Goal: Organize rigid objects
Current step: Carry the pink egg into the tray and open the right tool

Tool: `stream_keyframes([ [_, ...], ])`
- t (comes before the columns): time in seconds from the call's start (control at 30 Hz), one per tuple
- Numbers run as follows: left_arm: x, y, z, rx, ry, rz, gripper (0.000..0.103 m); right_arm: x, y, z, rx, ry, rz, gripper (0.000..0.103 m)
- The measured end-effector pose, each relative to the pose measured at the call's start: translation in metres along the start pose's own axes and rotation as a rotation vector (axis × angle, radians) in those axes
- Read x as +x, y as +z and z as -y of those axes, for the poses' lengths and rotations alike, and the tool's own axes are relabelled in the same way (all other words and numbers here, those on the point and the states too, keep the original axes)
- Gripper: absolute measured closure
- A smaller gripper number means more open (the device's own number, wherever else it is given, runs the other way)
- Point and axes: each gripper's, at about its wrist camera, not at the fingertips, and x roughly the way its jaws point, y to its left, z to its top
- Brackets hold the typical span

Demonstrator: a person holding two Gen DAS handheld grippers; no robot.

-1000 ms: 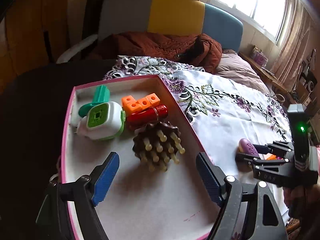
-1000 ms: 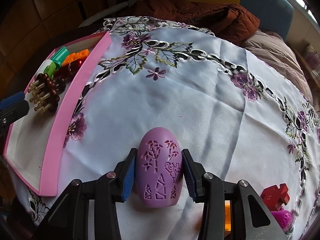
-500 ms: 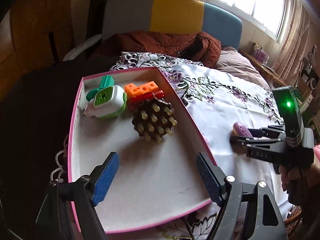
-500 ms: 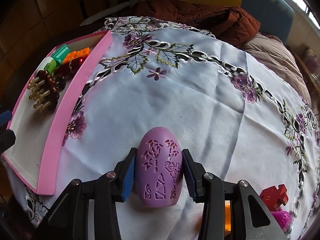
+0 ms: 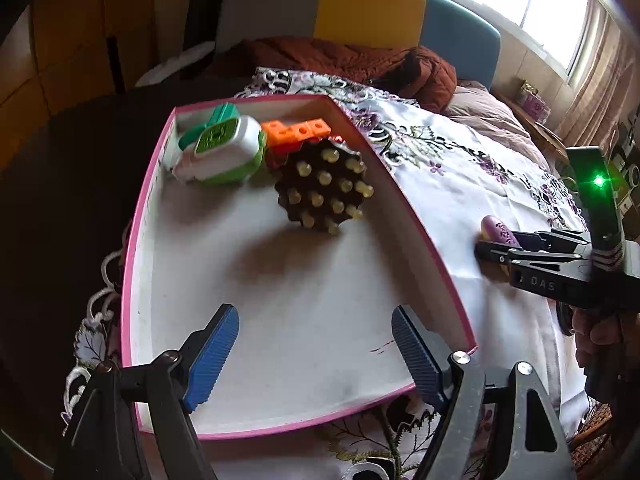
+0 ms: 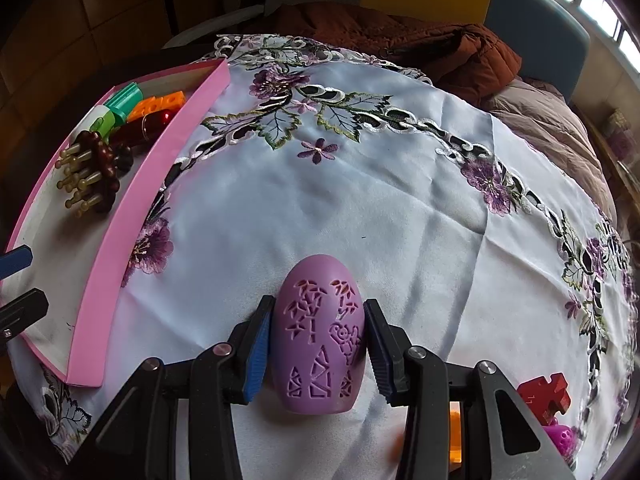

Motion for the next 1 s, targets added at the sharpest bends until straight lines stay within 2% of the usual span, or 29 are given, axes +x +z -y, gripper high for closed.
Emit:
stream_keyframes([
  [0.2, 0.009, -0.005, -0.007, -0.031, -0.022, -0.038, 0.023, -0.001, 0.000, 0.000, -0.001, 0.000, 0.002, 0.058],
  [0.4, 0.008, -0.006, -0.005, -0.016, -0.014, -0.037, 0.023, -0.001, -0.001, 0.000, 0.002, -0.004, 0.017, 0.059],
  [0.57, 0.007, -0.005, -0.012, -0.026, -0.054, -0.035, 0.023, -0.002, -0.003, -0.002, -0.001, -0.025, 0.034, 0.059],
  [0.63, 0.007, -0.005, -0.012, -0.015, -0.047, -0.032, 0.023, -0.002, -0.004, -0.003, 0.003, -0.034, 0.041, 0.060],
  [0.67, 0.007, -0.005, -0.012, -0.006, -0.025, -0.029, 0.032, -0.002, -0.005, -0.003, 0.007, -0.037, 0.044, 0.060],
  [0.73, 0.004, -0.005, -0.016, -0.017, -0.058, -0.021, 0.043, -0.002, -0.005, -0.002, 0.031, -0.036, 0.046, 0.059],
  [0.8, -0.005, -0.004, -0.021, -0.038, -0.084, 0.008, 0.043, -0.003, -0.004, 0.000, 0.062, -0.033, 0.039, 0.059],
  [0.9, -0.029, 0.000, -0.029, -0.036, -0.090, 0.092, 0.043, -0.006, -0.001, -0.001, 0.092, -0.052, 0.026, 0.060],
  [1.0, -0.046, -0.002, -0.040, -0.040, -0.077, 0.138, 0.043, -0.019, 0.004, -0.009, 0.114, -0.037, 0.051, 0.060],
])
